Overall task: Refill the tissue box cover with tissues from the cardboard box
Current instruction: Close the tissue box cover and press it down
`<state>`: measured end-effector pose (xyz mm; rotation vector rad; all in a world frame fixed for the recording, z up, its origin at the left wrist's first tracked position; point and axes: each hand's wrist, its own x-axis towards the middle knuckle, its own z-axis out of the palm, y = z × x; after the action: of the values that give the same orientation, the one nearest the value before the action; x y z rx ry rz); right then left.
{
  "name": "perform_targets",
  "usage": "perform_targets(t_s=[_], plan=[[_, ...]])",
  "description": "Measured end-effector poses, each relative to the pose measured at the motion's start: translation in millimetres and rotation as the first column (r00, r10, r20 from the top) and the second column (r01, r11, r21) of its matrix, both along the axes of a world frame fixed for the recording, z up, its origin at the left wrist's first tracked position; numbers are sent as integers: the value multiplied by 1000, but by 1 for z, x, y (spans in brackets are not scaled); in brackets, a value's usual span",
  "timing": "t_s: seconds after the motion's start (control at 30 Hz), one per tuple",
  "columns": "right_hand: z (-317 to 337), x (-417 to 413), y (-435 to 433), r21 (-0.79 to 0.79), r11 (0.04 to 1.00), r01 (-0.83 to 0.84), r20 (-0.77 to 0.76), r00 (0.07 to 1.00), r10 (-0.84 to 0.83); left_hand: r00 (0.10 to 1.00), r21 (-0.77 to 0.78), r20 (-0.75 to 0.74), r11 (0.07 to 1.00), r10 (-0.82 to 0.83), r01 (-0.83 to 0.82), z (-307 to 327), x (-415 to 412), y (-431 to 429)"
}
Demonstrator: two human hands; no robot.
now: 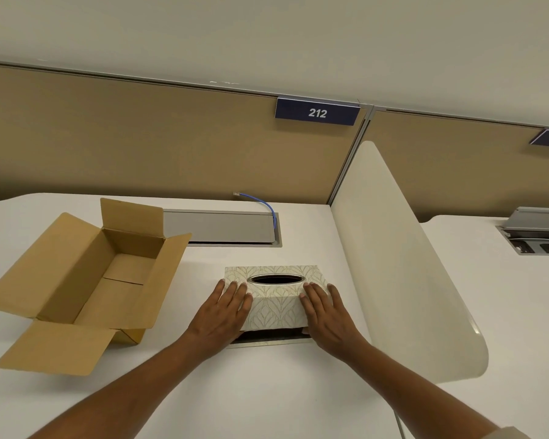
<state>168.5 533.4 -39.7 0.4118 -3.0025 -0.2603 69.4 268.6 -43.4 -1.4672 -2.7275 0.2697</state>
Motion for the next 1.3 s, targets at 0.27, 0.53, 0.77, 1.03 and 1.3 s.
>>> perform_targets(t_s=[0.27, 0.53, 0.77, 1.03, 1.3], plan=[[-8, 14, -3, -53, 998, 15, 162, 987, -6, 997, 51, -19, 996, -70, 71, -20, 24, -12], [-9, 25, -26, -69, 991, 118, 194, 976, -103, 997, 171, -18, 982, -73, 75, -33, 40, -23], [-18, 38, -38, -20, 989, 145, 176, 974, -140, 995, 208, 86, 978, -50, 31, -48, 61, -29], [-18, 27, -47, -30, 978, 207, 162, 966, -199, 970, 446, 210, 871, 120, -204, -36, 56, -23], [-6, -2, -64, -14, 999, 34, 72, 997, -33, 499, 428, 736, 257, 458, -867, -8, 32, 9]])
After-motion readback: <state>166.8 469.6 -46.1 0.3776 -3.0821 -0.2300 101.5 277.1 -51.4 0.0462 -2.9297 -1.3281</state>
